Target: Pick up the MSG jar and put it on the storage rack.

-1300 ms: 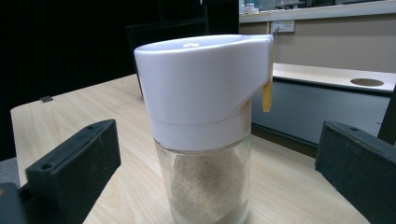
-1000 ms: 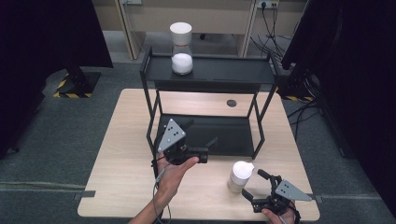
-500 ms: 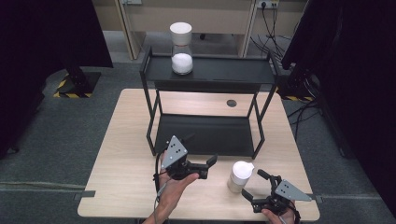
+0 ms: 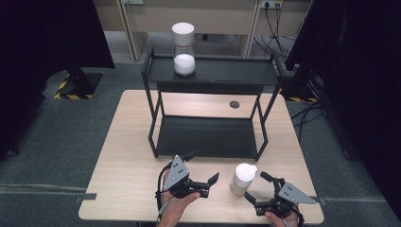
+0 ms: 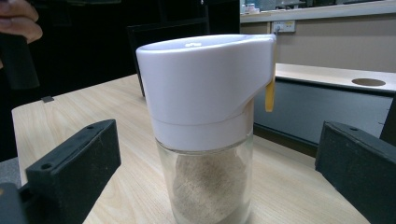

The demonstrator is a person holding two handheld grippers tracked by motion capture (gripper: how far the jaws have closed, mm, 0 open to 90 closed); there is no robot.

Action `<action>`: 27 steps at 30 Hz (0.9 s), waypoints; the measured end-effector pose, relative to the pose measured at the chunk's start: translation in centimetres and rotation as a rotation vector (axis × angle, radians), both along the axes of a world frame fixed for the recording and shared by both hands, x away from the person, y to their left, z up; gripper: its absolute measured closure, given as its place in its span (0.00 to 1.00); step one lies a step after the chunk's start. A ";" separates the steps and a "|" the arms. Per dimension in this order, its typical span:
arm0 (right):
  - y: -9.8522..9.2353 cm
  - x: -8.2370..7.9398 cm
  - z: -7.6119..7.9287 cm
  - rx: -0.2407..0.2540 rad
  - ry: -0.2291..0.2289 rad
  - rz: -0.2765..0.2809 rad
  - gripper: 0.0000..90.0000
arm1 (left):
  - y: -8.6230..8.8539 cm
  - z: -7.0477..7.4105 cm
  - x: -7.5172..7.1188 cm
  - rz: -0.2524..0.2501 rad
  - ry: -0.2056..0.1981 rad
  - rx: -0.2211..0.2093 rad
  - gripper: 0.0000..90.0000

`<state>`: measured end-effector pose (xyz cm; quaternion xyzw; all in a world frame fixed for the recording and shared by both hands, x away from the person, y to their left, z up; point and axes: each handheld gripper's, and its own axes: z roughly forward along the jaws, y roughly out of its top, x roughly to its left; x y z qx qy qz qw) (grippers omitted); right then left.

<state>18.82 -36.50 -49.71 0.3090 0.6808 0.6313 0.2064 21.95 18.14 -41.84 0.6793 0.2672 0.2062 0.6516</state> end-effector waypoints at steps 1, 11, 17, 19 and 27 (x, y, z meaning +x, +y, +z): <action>0.0 0.0 0.0 0.000 0.000 0.000 0.00 | 0.0 -0.2 -0.2 0.001 -0.007 0.007 0.00; 0.0 0.0 0.0 0.000 0.000 0.001 0.00 | 0.6 -2.6 -1.6 -0.005 -0.043 0.038 0.00; 0.0 0.0 0.0 0.000 -0.001 0.001 0.00 | 1.3 -4.1 -2.2 0.025 -0.072 0.050 0.00; 0.0 0.0 0.0 -0.001 0.000 0.002 0.00 | 1.6 -4.5 -2.4 0.034 -0.077 0.051 0.00; -0.1 0.1 0.0 0.002 0.001 0.004 0.00 | 2.1 -6.6 -3.1 0.047 -0.108 0.074 0.00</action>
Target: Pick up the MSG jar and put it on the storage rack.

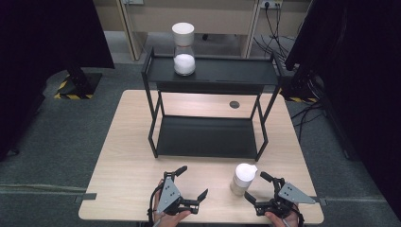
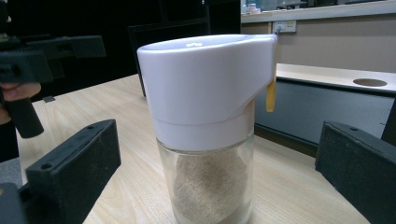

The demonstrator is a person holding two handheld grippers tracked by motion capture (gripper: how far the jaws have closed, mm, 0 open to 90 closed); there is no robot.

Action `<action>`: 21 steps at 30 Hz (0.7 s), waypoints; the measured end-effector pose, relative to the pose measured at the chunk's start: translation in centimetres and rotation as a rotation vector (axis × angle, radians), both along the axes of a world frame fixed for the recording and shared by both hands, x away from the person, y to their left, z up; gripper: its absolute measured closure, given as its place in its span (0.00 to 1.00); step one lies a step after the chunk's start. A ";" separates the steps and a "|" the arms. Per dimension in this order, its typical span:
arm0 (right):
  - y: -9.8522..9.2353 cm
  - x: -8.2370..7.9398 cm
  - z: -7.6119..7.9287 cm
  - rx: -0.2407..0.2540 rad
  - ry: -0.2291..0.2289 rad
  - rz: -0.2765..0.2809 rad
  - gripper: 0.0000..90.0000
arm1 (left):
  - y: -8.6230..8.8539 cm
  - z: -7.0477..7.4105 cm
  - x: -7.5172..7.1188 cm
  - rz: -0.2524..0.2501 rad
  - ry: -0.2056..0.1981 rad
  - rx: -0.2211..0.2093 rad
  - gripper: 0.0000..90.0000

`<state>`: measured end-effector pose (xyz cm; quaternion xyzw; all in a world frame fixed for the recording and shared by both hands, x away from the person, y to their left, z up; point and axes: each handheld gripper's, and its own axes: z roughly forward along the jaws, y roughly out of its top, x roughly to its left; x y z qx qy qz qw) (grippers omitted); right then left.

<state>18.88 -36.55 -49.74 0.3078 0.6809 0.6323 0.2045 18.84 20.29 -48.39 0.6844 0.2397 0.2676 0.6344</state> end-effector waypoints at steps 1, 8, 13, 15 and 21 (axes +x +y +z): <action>0.0 0.0 0.0 0.001 -0.001 0.000 0.00 | 0.0 -0.3 -0.2 0.006 0.007 0.001 0.00; -0.2 0.0 -0.1 0.010 0.004 -0.002 0.00 | 0.7 -1.0 -0.7 0.023 0.017 -0.014 0.00; -0.2 0.0 -0.1 0.009 0.002 0.000 0.00 | 1.0 -1.3 -1.1 0.033 0.017 -0.019 0.00; -0.1 0.0 -0.1 0.008 0.003 0.001 0.00 | 1.0 -1.4 -1.0 0.032 0.026 -0.021 0.00; -0.1 -0.1 -0.1 0.007 0.001 0.001 0.00 | 1.0 -1.6 -1.0 0.032 0.029 -0.021 0.00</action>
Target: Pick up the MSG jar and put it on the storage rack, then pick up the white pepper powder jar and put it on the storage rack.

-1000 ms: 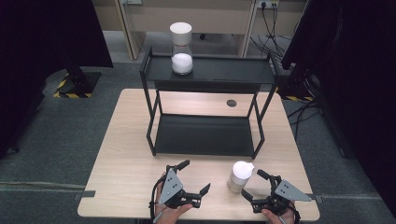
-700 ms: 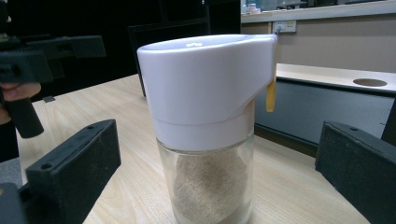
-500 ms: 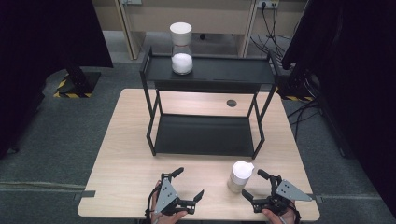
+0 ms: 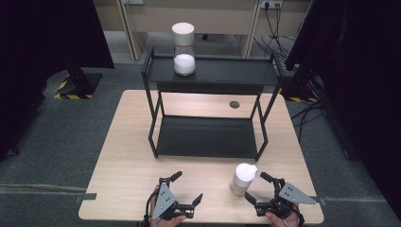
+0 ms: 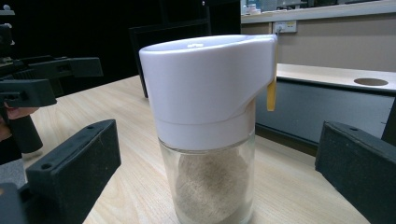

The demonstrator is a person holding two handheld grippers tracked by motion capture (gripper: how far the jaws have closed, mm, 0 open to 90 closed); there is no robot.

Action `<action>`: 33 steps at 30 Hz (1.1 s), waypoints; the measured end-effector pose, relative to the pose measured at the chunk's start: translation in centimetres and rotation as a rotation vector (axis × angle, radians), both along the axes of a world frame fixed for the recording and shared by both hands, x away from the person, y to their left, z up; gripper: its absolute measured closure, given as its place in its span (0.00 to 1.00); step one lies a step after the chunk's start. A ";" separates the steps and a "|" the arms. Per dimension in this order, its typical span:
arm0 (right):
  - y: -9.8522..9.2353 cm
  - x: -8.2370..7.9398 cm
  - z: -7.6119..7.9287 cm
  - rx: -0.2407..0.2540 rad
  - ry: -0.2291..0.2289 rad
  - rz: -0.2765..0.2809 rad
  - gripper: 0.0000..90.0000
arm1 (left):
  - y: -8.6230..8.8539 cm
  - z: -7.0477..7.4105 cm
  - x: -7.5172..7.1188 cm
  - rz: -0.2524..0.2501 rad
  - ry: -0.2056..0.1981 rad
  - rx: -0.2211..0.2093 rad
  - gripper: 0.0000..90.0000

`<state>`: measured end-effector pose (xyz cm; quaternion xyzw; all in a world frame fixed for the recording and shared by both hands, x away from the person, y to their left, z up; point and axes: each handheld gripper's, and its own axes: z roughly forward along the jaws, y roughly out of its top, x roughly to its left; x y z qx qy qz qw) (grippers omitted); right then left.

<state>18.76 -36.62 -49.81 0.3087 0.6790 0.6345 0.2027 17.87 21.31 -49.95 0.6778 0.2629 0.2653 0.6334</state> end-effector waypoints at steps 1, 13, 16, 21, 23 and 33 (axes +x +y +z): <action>0.0 0.0 0.0 0.000 -0.001 0.001 0.00 | 0.0 0.0 0.0 0.001 0.000 -0.002 0.00; -0.1 -0.2 -0.1 0.007 0.005 -0.013 0.00 | 0.0 0.0 0.0 -0.007 -0.008 0.002 0.00; 0.0 -0.2 -0.1 0.003 0.000 -0.009 0.00 | 0.0 0.0 0.0 -0.009 0.000 0.007 0.00; 0.0 -0.2 -0.1 0.002 0.000 -0.011 0.00 | 0.1 -0.1 0.0 -0.002 0.002 0.002 0.00; 0.0 -0.2 -0.1 0.001 0.000 -0.011 0.00 | 0.0 -0.1 0.0 -0.002 0.003 0.002 0.00; 0.5 0.0 -0.1 0.005 0.008 -0.010 0.00 | 0.0 -0.2 0.0 -0.001 0.008 -0.004 0.00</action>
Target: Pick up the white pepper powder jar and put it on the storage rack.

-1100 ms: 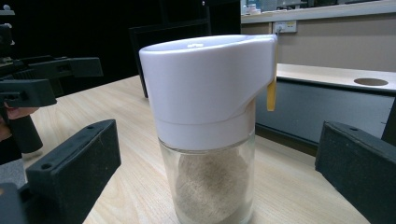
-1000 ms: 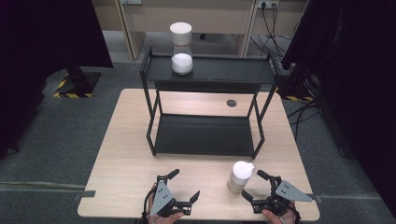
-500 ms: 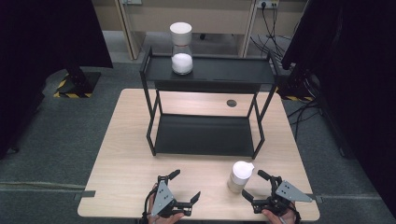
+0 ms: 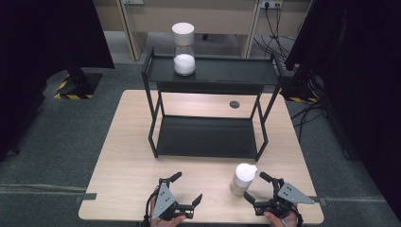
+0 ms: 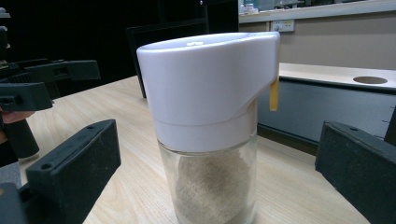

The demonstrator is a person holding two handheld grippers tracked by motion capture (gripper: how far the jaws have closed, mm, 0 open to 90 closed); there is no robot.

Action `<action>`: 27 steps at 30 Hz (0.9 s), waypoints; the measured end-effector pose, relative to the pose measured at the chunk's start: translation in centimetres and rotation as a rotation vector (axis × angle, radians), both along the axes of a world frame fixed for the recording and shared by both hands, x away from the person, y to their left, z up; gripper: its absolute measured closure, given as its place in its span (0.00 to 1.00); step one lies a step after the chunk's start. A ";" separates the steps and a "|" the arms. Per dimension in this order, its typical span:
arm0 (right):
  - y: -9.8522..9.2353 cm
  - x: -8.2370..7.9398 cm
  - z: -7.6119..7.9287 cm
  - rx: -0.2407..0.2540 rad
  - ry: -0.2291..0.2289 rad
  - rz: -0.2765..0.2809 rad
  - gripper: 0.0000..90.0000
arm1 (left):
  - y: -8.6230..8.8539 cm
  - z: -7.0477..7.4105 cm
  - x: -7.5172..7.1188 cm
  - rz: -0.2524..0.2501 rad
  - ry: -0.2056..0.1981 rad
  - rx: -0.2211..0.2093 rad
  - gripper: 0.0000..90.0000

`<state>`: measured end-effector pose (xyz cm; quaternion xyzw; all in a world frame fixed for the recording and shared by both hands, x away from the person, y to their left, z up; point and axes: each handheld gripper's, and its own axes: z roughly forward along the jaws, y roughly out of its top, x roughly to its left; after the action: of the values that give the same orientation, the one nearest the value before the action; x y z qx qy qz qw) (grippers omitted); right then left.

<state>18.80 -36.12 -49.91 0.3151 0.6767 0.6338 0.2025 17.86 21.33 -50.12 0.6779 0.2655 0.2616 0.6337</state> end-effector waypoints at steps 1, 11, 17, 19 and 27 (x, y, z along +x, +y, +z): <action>0.1 0.0 0.0 0.002 0.002 0.000 0.00 | 0.0 0.0 0.0 0.001 0.001 -0.002 0.00; 0.7 0.7 0.1 -0.014 0.005 0.007 0.00 | 0.0 -0.1 0.0 0.004 0.005 -0.006 0.00; 1.3 1.2 0.3 -0.032 0.005 0.017 0.01 | 0.0 -0.1 -0.1 0.008 0.005 -0.007 0.00; 1.5 1.4 0.3 -0.038 0.006 0.019 0.02 | 0.0 -0.1 -0.1 0.008 0.004 -0.007 0.00; 2.0 1.8 0.5 -0.056 0.004 0.026 0.09 | 0.0 -0.1 0.0 0.006 0.005 -0.007 0.00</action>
<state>20.63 -34.12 -49.38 0.3018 0.6985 0.6166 0.2019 17.81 21.35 -50.21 0.6756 0.2700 0.2609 0.6345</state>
